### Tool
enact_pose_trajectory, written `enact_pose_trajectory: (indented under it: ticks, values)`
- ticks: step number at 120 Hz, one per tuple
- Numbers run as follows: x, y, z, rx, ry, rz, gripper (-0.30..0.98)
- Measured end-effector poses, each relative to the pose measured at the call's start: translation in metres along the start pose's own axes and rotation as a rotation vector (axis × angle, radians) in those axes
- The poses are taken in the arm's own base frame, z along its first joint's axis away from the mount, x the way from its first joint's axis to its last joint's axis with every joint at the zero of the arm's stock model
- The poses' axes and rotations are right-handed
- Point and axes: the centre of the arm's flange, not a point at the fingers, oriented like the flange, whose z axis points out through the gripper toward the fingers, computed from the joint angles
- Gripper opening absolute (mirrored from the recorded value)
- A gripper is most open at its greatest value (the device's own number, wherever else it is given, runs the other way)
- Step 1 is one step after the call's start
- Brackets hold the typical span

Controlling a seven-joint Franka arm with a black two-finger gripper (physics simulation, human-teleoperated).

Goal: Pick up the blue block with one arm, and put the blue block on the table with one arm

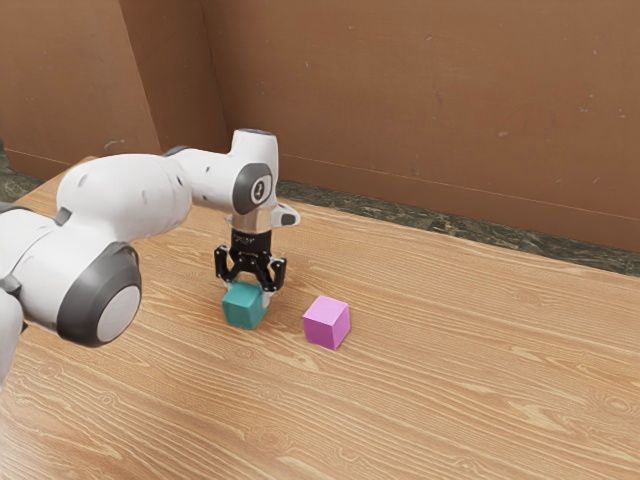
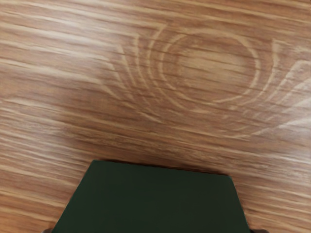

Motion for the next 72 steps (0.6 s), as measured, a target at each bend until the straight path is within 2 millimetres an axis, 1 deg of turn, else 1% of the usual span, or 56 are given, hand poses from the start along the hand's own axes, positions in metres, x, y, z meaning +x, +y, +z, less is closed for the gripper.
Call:
enact_pose_trajectory:
  ticks: [8, 15, 23, 40, 47, 54, 64, 72]
  values:
    - [0.000, 0.000, 0.000, -0.001, 0.000, 0.004, 0.51]
    - [0.000, 0.000, -0.003, -0.003, 0.005, 0.008, 0.55]
    - [-0.001, 0.000, -0.011, -0.002, 0.018, 0.011, 0.59]
    - [-0.006, -0.007, -0.034, -0.001, 0.045, 0.011, 0.64]
    - [-0.011, -0.008, -0.052, -0.001, 0.066, 0.014, 0.65]
    - [-0.022, -0.009, -0.081, 0.002, 0.098, 0.018, 0.66]
    - [-0.046, -0.005, -0.130, 0.001, 0.154, 0.045, 0.67]
    - [-0.071, -0.005, -0.171, -0.004, 0.195, 0.068, 0.67]
